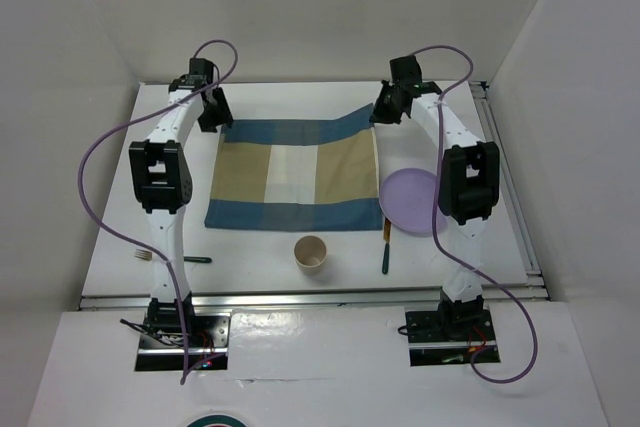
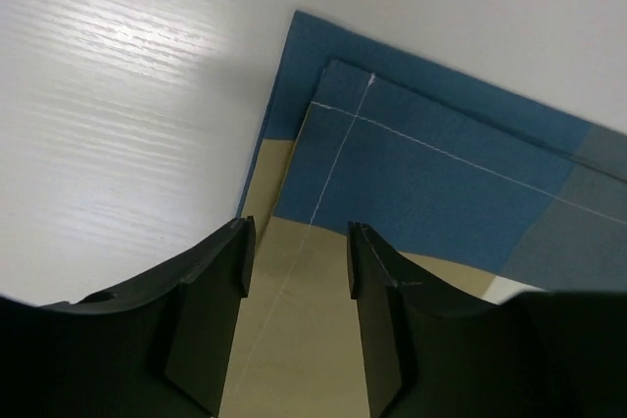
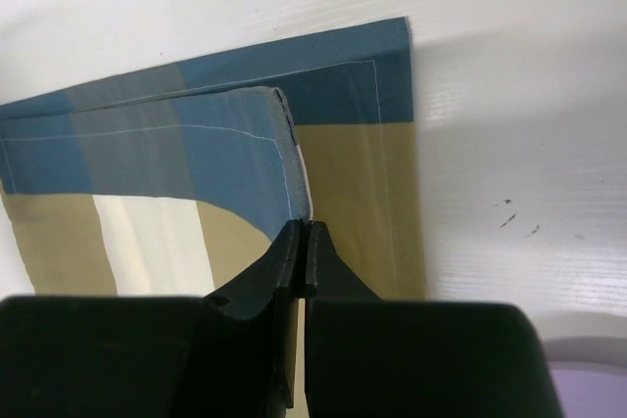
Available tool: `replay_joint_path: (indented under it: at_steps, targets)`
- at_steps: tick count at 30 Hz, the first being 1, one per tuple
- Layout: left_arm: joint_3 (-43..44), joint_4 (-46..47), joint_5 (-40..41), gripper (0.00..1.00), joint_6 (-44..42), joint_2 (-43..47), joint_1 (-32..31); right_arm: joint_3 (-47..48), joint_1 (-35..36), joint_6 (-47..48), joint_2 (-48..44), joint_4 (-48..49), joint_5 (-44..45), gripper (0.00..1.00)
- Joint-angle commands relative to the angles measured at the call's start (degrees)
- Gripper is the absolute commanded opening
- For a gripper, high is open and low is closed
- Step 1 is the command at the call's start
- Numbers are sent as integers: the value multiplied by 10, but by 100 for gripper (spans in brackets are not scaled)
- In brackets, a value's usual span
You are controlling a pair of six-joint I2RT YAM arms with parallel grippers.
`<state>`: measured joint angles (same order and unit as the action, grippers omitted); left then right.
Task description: Set the dinner table for one person
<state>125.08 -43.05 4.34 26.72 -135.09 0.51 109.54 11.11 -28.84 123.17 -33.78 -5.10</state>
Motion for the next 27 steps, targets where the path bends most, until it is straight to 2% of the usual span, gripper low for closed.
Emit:
replay_joint_path:
  at_steps: [1, 5, 10, 13, 17, 19, 20, 26, 27]
  targets:
    - [17, -8, -15, 60, -10, -30, -2, 17, 5, 5, -1, -7, 5, 0]
    - [-7, -13, -10, 64, -16, -30, -2, 10, 5, 5, -1, -7, 11, 0]
    - [-40, -1, -18, 58, -16, -30, -2, 10, 5, 5, -1, -1, 11, 0]
    - [-46, -1, -23, 51, -16, -30, -2, 10, 5, 5, -1, -1, 11, 0]
    - [-46, -1, -28, 48, -16, -36, -7, 10, 5, 5, -1, -1, 11, 0]
    - [-46, -1, -23, 40, -16, -36, -7, 10, 5, 5, -1, -1, 11, 0]
    - [-46, -1, -23, 33, -11, -31, -7, 10, 5, 5, -6, -1, 11, 0]
    - [-51, -1, -18, 19, -11, 7, -12, 5, 5, 5, -7, -1, 11, 0]
    - [-51, -1, -18, 14, -11, 12, -12, 5, 5, 5, -7, -1, 11, 0]
